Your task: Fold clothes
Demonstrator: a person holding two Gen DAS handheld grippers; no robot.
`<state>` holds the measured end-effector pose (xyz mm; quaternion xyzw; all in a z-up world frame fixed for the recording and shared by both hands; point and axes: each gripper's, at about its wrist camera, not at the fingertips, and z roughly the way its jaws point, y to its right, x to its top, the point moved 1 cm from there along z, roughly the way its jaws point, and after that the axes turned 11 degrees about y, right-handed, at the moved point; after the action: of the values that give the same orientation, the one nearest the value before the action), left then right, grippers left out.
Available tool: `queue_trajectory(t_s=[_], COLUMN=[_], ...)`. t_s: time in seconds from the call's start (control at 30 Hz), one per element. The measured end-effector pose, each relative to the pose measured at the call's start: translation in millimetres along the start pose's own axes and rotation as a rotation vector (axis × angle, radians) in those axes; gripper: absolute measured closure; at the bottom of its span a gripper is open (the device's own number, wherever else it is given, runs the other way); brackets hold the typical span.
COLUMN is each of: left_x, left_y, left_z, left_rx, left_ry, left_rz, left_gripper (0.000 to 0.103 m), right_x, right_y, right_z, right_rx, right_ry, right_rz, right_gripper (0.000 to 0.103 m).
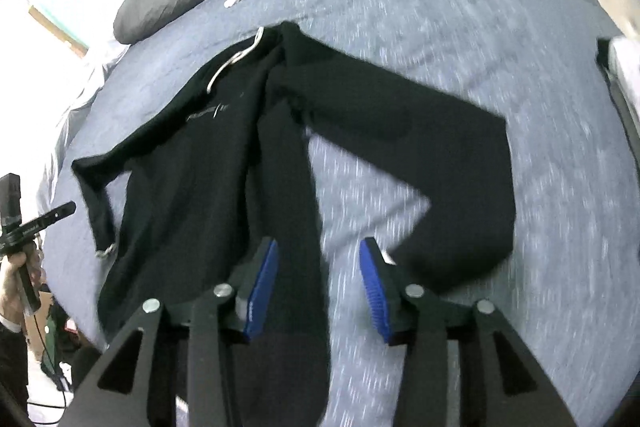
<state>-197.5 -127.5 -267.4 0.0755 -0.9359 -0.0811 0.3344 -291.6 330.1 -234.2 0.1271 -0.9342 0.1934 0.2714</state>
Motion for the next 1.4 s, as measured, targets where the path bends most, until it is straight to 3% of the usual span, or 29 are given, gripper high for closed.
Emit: queue_trajectory(t_s=[0.23, 0.43, 0.83, 0.9, 0.93, 1.07, 1.2, 1.4], left_x=[40.9, 61.2, 72.6, 71.5, 71.1, 74.6, 87.3, 123.0], left_y=[37.0, 46.2, 45.9, 45.9, 45.4, 39.1, 28.0, 1.5], left_z=[74.5, 126.3, 166.8, 167.3, 167.0, 162.9, 154.7, 141.6], left_rx=[0.013, 0.03, 0.074, 0.069, 0.071, 0.055, 0.038, 0.071], left_ry=[0.011, 0.007, 0.027, 0.032, 0.036, 0.044, 0.068, 0.128], left_rz=[0.114, 0.147, 0.281, 0.3, 0.314, 0.314, 0.263, 0.184], left_gripper=[0.063, 0.057, 0.056, 0.064, 0.073, 0.084, 0.089, 0.092], right_x=[38.0, 68.5, 119.7, 125.1, 127.4, 138.0, 150.6, 168.5], right_y=[-0.9, -7.7, -23.3, -24.5, -25.1, -27.1, -29.4, -35.0], right_z=[46.9, 88.4, 151.7, 158.2, 161.4, 173.1, 182.2, 198.6], right_rx=[0.01, 0.016, 0.02, 0.021, 0.021, 0.011, 0.006, -0.017], right_ry=[0.007, 0.016, 0.042, 0.049, 0.051, 0.056, 0.065, 0.061], right_rz=[-0.014, -0.061, -0.112, -0.11, -0.112, -0.127, -0.12, -0.124], right_gripper=[0.059, 0.059, 0.057, 0.057, 0.057, 0.057, 0.057, 0.052])
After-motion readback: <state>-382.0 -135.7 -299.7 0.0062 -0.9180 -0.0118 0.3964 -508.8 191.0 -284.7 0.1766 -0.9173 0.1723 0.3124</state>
